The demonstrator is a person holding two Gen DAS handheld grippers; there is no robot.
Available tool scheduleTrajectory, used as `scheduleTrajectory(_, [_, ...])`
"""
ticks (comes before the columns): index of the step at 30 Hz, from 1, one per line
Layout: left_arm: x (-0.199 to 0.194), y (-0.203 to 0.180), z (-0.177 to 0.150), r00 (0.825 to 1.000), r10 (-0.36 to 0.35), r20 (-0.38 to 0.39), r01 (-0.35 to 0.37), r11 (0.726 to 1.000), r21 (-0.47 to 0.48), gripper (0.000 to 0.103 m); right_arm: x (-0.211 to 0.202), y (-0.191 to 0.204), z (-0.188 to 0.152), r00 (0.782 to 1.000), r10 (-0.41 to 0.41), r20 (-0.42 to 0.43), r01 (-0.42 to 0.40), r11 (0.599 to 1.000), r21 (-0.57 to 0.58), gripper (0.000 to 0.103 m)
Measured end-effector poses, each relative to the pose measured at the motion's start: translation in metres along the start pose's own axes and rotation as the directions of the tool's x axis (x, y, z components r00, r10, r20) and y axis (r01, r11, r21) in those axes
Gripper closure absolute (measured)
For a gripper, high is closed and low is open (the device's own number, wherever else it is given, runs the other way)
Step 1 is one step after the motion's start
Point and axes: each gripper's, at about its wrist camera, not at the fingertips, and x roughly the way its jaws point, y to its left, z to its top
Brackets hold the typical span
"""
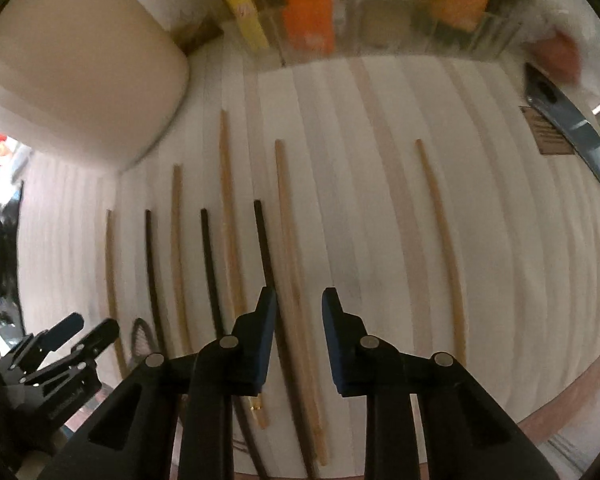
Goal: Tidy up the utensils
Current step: 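Grasp a light wooden chopstick with the left tool while the right tool grasps another light wooden one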
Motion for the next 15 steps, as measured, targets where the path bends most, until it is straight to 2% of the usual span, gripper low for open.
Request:
scheduleTrajectory(2, [-0.002, 0.003, 0.000, 1.000, -0.001, 0.010, 0.001, 1.000, -0.003, 0.098, 0.009, -0.001, -0.002, 0.999, -0.010, -0.030, 0.010, 1.000, -0.002, 0.090])
scheduleTrajectory(4, [-0.003, 0.010, 0.002, 1.000, -0.014, 0.005, 0.014, 1.000, -0.021, 0.099, 0.009, -0.003, -0.006, 0.999, -0.028, -0.023, 0.028, 1.000, -0.006, 0.095])
scheduleTrajectory(9, [-0.005, 0.030, -0.003, 1.000, -0.009, -0.025, 0.007, 0.998, -0.064, 0.099, 0.006, -0.019, -0.016, 0.996, -0.075, -0.055, 0.075, 0.997, 0.001, 0.096])
scheduleTrajectory(15, [-0.006, 0.037, -0.005, 0.999, 0.005, -0.033, -0.006, 0.998, -0.055, 0.098, 0.005, -0.037, -0.032, 0.988, -0.063, -0.138, 0.062, 0.998, -0.014, 0.096])
